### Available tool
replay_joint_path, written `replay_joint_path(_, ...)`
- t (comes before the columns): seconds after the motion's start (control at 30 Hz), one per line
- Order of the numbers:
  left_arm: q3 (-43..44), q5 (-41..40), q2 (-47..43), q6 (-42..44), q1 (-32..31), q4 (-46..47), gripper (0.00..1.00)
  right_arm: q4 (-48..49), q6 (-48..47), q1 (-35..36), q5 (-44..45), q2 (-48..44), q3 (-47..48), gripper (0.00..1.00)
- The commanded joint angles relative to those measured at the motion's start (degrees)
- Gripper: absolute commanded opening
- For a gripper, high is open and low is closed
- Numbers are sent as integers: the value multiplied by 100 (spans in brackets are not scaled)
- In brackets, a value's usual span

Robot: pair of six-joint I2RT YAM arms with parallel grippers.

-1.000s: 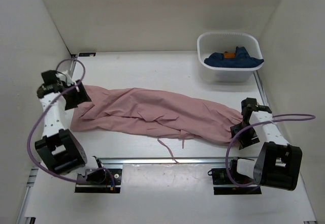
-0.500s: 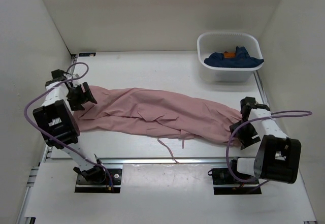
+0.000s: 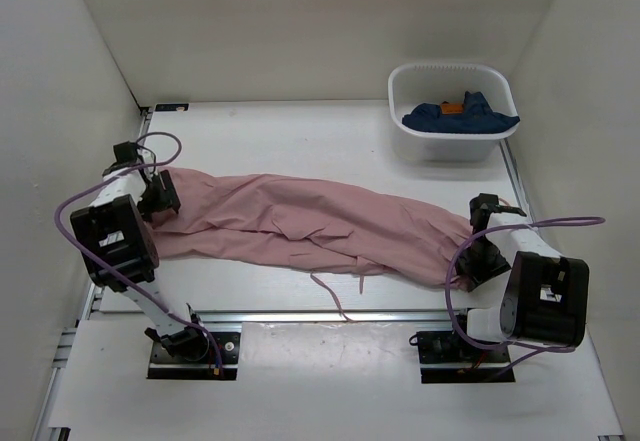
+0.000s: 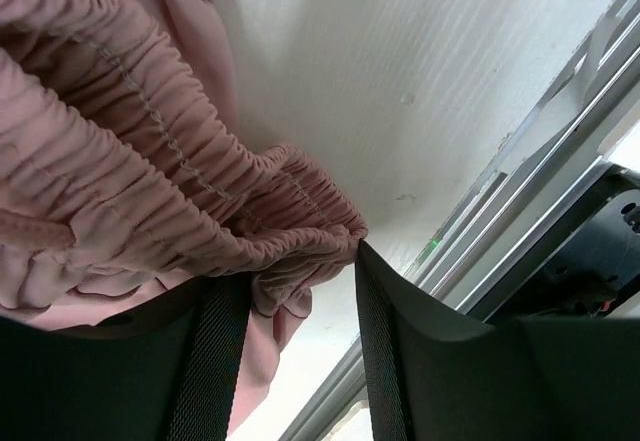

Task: Fold and stack the trousers
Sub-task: Fold the trousers

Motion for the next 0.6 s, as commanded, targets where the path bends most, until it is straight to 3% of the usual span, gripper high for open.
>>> replay_joint_path(0.0,-215,-383,-390,1,-99,390,83,-52,-70,0,281,86,-101,49)
replay_joint_path(0.17,-374,-709,-171,1,-100,645,86,9,-123,0,281,86,-101,52)
replay_joint_path(0.23,-374,-797,49,1,-100,706,85,9,-175,0,228,148,-101,46)
replay_joint_path(0.3,-217,-797,172,1,-100,707,62,9,-175,0,228,148,-40,28)
replay_joint_path(0.33,-216,-797,242,1,-100,707,49,9,-175,0,228,148,-40,12)
replay_joint_path(0.37,-138,-797,243,1,-100,707,14,-208,-175,0,376,148,126,6)
replay_joint_path(0.4,-76,-797,243,1,-100,707,14,-332,-236,0,430,148,223,1)
replay_joint_path(0.57,170,-797,-56,1,180,514,14,-1255,-570,61,405,-238,1294,0)
